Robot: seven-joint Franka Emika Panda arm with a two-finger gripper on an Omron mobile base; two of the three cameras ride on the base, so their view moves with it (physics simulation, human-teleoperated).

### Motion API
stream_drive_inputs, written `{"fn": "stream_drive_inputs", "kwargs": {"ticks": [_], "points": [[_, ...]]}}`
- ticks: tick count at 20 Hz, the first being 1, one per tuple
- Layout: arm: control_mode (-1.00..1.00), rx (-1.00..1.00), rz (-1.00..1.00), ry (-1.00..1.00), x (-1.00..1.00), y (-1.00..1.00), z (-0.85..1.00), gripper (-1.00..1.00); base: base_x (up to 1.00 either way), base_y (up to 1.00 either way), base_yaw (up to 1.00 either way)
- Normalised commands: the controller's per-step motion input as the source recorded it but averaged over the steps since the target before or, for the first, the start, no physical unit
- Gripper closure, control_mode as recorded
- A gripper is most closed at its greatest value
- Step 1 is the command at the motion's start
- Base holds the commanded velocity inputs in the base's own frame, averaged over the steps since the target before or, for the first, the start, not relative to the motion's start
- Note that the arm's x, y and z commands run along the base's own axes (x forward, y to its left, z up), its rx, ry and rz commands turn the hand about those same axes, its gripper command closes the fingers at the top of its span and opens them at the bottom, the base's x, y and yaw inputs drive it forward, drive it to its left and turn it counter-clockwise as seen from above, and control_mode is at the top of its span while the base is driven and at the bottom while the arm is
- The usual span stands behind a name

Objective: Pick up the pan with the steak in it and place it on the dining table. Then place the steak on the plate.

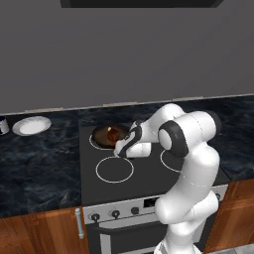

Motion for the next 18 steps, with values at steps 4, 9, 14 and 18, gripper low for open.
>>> {"fn": "stream_drive_inputs", "kwargs": {"ticks": [4, 9, 14, 18], "points": [[-1.00, 0.00, 0.02, -0.01, 0.18, 0.00, -0.26, -1.00, 0.00, 0.00, 0.00], [-1.00, 0.00, 0.00, 0.00, 0.06, 0.00, -0.05, 1.00, 0.00, 0.00, 0.00], [-1.00, 0.01, 0.00, -0.01, 0.00, 0.00, 0.04, 1.00, 0.00, 0.00, 0.00], [-1.00, 0.02, -0.06, 0.00, 0.00, 0.00, 0.46, 1.00, 0.00, 0.00, 0.00]]}}
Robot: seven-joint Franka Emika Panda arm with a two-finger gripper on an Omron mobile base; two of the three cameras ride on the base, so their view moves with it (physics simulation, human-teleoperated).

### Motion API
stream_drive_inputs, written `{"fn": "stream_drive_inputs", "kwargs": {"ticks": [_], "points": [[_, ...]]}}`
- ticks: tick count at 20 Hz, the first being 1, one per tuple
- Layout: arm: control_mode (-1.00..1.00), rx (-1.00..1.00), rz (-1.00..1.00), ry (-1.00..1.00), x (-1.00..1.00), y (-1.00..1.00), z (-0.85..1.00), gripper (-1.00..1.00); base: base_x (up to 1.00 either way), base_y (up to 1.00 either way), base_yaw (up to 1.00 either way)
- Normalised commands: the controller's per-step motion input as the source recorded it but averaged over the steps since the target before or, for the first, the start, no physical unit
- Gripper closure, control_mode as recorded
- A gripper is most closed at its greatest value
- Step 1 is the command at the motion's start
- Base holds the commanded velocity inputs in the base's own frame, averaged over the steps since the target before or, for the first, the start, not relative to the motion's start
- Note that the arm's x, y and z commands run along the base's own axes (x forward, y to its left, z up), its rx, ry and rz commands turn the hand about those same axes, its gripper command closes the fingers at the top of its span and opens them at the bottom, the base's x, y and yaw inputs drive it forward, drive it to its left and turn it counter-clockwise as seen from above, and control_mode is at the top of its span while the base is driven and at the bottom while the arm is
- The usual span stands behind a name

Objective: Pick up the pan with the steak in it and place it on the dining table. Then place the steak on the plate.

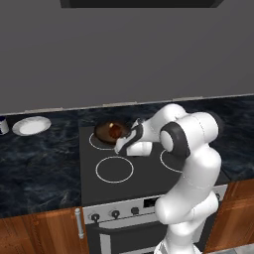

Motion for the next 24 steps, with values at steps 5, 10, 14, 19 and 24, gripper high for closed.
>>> {"fn": "stream_drive_inputs", "kwargs": {"ticks": [5, 10, 14, 19, 24], "points": [[-1.00, 0.02, -0.01, 0.00, -0.20, -0.03, 0.75, 1.00, 0.00, 0.00, 0.00], [-1.00, 0.00, 0.01, 0.03, -0.59, -0.20, 0.73, 1.00, 0.00, 0.00, 0.00], [-1.00, 0.00, 0.06, 0.00, -0.80, -0.30, 0.64, 1.00, 0.00, 0.00, 0.00], [-1.00, 0.00, 0.07, 0.00, -0.98, -0.30, 0.58, 1.00, 0.00, 0.00, 0.00], [-1.00, 0.00, 0.06, 0.00, -1.00, -0.26, 0.38, 1.00, 0.00, 0.00, 0.00]]}}
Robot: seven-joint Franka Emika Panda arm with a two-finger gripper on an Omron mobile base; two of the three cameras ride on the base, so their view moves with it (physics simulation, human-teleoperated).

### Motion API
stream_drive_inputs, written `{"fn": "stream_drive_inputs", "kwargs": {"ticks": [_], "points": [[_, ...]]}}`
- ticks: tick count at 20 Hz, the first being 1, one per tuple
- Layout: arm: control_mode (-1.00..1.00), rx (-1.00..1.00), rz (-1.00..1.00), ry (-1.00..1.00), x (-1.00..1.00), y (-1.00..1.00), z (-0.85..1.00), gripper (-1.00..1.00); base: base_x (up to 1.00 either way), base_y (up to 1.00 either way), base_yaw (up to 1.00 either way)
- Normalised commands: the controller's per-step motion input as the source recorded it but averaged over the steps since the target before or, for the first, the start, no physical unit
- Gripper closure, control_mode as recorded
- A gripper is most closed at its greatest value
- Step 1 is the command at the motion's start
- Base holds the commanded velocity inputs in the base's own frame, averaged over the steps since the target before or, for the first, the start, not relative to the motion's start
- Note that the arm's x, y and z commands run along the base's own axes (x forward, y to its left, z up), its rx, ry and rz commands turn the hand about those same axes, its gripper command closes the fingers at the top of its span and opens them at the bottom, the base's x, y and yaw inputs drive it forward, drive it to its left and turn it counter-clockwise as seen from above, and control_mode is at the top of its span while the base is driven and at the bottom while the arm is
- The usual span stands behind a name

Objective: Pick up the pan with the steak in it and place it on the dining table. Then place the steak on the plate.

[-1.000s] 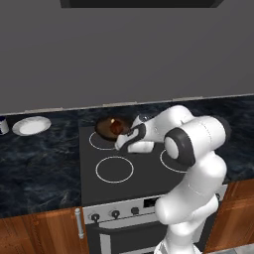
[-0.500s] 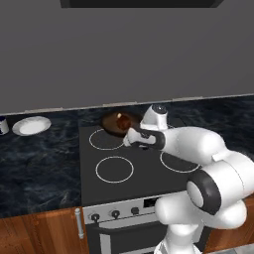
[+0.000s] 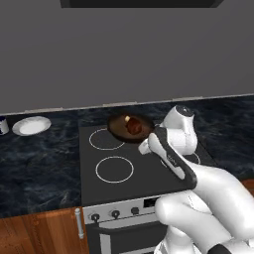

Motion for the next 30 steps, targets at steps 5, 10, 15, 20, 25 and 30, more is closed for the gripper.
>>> {"fn": "stream_drive_inputs", "kwargs": {"ticks": [5, 10, 15, 20, 25, 30], "points": [[-1.00, 0.00, 0.06, 0.02, -1.00, -0.22, 0.37, 1.00, 0.00, 0.00, 0.00], [-1.00, 0.00, 0.05, 0.04, -1.00, -0.18, 0.41, 1.00, 0.00, 0.00, 0.00], [-1.00, 0.00, 0.03, 0.06, -1.00, -0.14, 0.43, 1.00, 0.00, 0.00, 0.00], [-1.00, 0.00, 0.01, 0.06, -1.00, -0.16, 0.37, 1.00, 0.00, 0.00, 0.00], [-1.00, 0.00, 0.02, -0.03, -1.00, -0.11, 0.24, 1.00, 0.00, 0.00, 0.00], [-1.00, 0.00, 0.02, -0.30, -0.73, 0.00, 0.12, 1.00, 0.00, 0.00, 0.00]]}}
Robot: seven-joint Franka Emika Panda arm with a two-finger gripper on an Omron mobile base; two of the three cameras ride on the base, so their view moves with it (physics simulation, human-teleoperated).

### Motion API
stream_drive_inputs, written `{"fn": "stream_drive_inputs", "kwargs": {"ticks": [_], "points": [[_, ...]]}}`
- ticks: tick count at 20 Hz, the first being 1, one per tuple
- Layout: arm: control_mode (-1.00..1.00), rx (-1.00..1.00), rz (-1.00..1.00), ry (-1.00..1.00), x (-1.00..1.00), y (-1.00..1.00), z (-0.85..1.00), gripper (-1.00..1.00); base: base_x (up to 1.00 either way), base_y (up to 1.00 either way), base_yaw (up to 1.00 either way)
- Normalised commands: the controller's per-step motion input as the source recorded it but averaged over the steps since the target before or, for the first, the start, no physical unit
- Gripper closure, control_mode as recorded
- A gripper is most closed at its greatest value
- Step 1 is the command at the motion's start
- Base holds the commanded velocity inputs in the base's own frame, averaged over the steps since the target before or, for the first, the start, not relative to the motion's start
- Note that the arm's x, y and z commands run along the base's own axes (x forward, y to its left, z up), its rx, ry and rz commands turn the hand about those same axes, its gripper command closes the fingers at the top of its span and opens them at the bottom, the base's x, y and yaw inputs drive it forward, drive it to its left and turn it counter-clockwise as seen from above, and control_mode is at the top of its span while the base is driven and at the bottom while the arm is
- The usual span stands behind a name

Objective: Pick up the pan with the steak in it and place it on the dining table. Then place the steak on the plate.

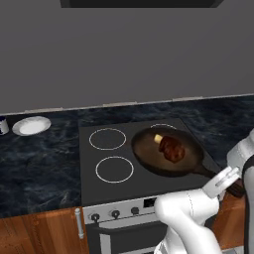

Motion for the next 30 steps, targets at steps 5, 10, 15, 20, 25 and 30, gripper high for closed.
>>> {"fn": "stream_drive_inputs", "kwargs": {"ticks": [5, 10, 15, 20, 25, 30], "points": [[-1.00, 0.00, 0.00, -0.05, -0.08, 0.00, 0.01, 1.00, 0.00, 0.00, 0.00], [-1.00, 0.00, 0.01, -0.01, -0.32, 0.00, -0.05, 1.00, 0.00, 0.00, 0.00], [1.00, 0.00, 0.01, -0.03, -0.38, 0.00, -0.07, 1.00, -0.60, -0.01, 0.02], [1.00, 0.00, 0.00, 0.00, 0.00, 0.00, 0.00, 1.00, -0.98, 0.01, 0.06], [1.00, 0.00, 0.00, 0.00, 0.00, 0.00, 0.00, 1.00, -0.75, 0.03, 0.05], [1.00, 0.00, 0.00, 0.00, 0.00, 0.00, 0.00, 1.00, -0.86, 0.30, 0.11]]}}
